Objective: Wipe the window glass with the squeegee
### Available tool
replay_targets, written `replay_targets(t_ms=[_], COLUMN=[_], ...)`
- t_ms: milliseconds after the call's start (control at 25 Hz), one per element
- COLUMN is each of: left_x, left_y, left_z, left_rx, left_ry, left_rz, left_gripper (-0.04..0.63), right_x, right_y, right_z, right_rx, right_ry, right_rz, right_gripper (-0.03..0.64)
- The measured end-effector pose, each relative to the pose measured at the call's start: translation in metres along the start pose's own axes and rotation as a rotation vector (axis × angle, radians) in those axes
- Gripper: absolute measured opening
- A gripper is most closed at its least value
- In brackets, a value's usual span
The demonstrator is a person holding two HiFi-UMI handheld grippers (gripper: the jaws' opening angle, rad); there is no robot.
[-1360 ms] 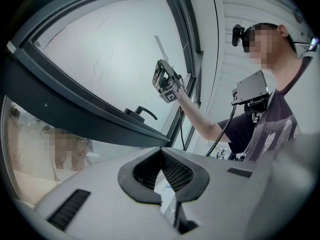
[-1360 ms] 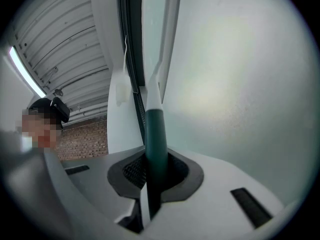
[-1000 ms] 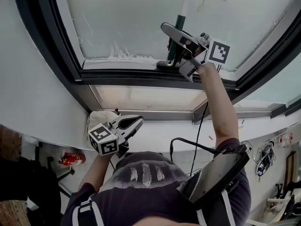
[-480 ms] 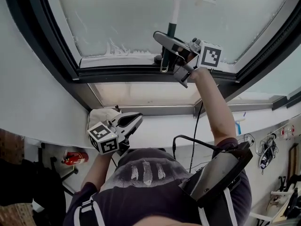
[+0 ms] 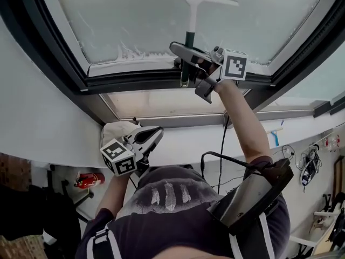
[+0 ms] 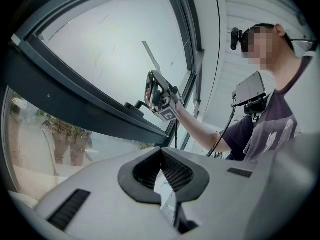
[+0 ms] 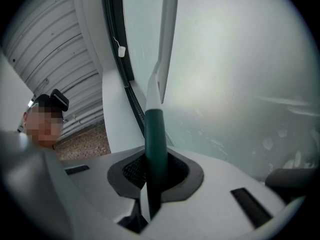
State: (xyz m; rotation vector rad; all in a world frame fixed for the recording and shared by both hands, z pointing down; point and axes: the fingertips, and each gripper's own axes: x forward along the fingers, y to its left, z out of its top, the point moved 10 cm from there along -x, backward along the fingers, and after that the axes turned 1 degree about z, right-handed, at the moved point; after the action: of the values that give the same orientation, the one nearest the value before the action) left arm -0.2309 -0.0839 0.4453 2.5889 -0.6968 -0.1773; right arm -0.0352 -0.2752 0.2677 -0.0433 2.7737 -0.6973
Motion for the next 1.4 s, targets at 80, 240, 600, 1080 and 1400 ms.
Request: replay_targets(t_ms=[80,240,600,1080,1400], left_x=[-0.001,-0.001,-0.007,-0.017,-0.012], left_y=[0.0,0.002,0.005,0.007,-0.003], left_z=[0.0,-0.002,-0.005,-0.01,-0.009], left_rx=[-0.003,-0.007,-0.015,-0.034,-0.018], left_ry=[0.003,0.005,0.023,0.057,0.044], left_rz=[0.003,-0.002,-0.012,-0.028,0.029], left_gripper=[0.005,0.005,0.005,0.006,0.005], right_x=[-0.003,-0.007,-0.015,-0.021,-0.026], right_y=[-0.001,-0.004,-0.009,-0.011,-0.003], right_z=[-0.006,-0.016,-0.036,-0.057,-0.064], right_rx=[0.013,0.031,0.069,0.131,0.153], right_ry=[0.003,0.008,0.011,-0.002,0.028], right_rz=[-0.003,-0.013,-0.032,-0.05,-0.038], right_gripper=[0.032,0.032,0.032,0.032,0.028])
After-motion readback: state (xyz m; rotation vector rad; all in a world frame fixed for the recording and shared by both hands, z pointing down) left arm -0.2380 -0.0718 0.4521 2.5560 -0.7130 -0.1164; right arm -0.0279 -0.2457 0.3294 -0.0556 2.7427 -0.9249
